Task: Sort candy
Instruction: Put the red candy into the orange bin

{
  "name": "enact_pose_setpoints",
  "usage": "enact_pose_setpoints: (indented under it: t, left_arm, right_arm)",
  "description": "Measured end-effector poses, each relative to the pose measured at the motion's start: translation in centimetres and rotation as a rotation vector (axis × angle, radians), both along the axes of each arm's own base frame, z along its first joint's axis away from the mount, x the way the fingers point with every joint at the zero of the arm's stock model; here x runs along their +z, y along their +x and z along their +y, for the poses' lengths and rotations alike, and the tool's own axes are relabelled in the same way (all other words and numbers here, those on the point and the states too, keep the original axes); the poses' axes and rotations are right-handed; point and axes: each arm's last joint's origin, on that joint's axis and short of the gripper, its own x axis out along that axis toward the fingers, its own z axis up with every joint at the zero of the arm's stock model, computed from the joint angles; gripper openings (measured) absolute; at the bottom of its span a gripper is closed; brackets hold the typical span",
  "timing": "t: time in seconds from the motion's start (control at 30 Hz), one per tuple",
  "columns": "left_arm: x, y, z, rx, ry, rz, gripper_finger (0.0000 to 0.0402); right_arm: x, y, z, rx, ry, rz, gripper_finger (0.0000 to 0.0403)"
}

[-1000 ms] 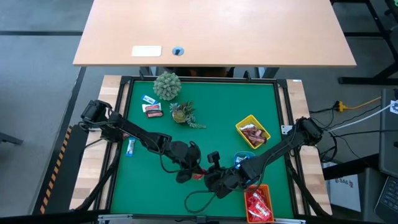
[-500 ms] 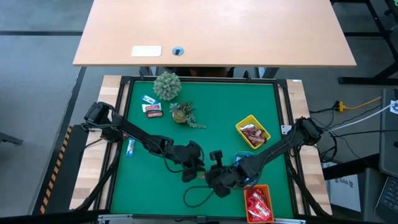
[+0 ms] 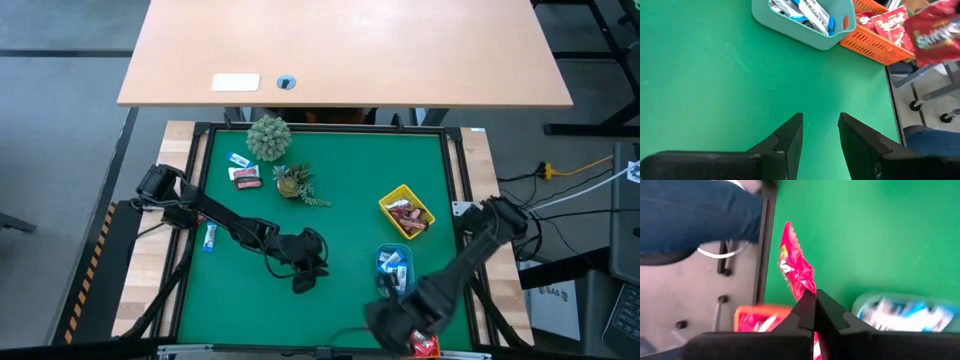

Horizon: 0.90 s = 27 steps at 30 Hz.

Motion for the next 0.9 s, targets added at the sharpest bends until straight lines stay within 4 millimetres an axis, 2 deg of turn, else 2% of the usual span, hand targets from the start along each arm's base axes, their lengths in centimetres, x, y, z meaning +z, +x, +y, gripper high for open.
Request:
enact_pose_setpoints:
  t: [0.2,0.37,0.77,0.9]
  left_arm:
    - [0.0,0.0,0.0,-0.001,-0.001,0.000,0.0121]
    - [0.0,0.0,0.0,-0.001,-0.001,0.001,0.0121]
    - [-0.5,0.1,1.5,0.036,0.017,0.059,0.0121]
    - [-0.5,0.1,1.6,0.040,0.017,0.059,0.0121]
  right_arm:
    - [-0.4,-4.2,1.6,-0.167,-0.070,0.188,0.0002]
    - [-0.5,-6.4,2.1,-0.241,-0.148,0.259,0.0003]
    - [-0.5,-7.0,2.6,-0.216,-0.111,0.322,0.0003]
    - [-0.5,-7.1,2.5,-0.217,-0.123,0.330,0.0026]
